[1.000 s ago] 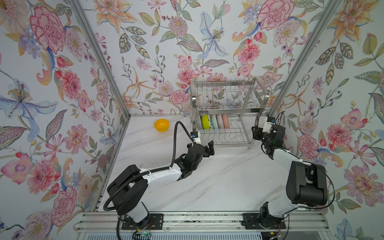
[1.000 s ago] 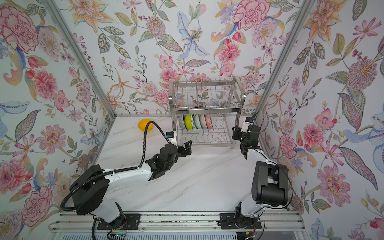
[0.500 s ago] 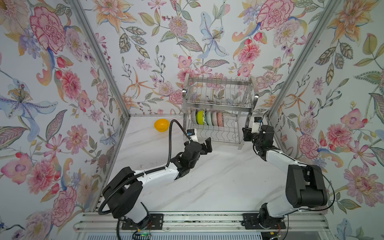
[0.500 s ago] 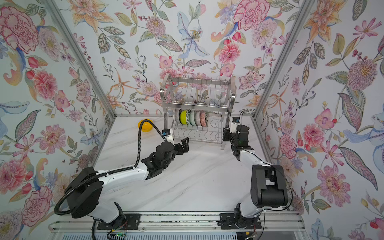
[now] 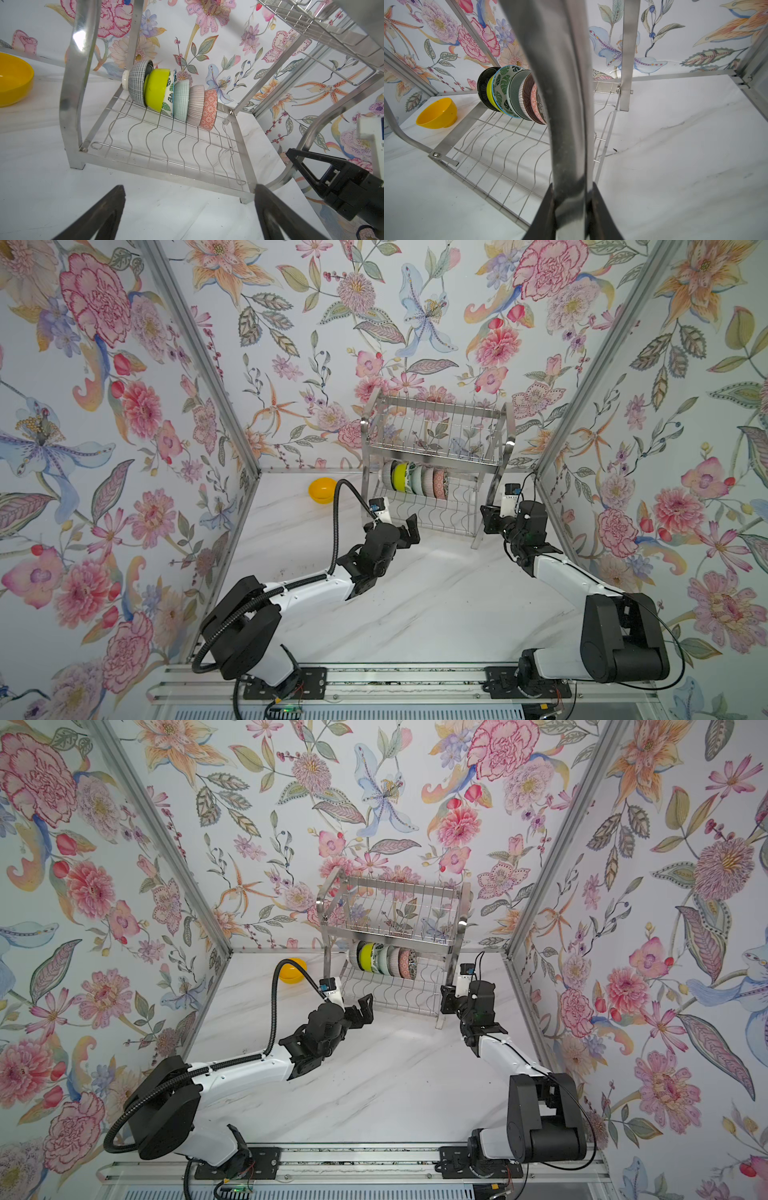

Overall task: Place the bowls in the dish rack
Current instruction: 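Move the left gripper to the yellow bowl and grasp its rim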

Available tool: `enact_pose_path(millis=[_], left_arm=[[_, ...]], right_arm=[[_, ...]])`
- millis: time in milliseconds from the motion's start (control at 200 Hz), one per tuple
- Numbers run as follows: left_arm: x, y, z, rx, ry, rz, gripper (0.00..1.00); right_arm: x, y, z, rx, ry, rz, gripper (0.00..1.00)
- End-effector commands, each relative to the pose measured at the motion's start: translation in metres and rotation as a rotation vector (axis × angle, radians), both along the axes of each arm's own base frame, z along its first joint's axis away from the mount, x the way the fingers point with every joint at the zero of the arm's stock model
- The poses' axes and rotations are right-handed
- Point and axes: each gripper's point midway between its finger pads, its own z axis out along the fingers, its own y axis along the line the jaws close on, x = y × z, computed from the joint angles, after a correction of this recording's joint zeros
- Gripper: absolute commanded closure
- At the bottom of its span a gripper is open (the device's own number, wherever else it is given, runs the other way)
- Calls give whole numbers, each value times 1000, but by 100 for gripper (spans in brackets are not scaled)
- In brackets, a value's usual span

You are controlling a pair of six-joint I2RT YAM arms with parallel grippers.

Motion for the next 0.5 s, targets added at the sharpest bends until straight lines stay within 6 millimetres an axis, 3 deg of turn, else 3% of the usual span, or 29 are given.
enact_pose_path(millis=[0,100,335,435,495], left_arm=[[0,20,7,27,-14,44,1],[-2,32,8,56,-9,71,1],[-5,66,3,122,35,136,1],[-6,82,2,139,48,163,1],[-7,90,1,138,53,177,1]], right_arm=[[-6,1,15,39,-17,-18,63],[-10,3,16,44,-4,-19,55],[-34,10,14,27,20,-50,21],[-49,18,12,12,32,-59,2],[-58,22,11,2,41,-64,1]])
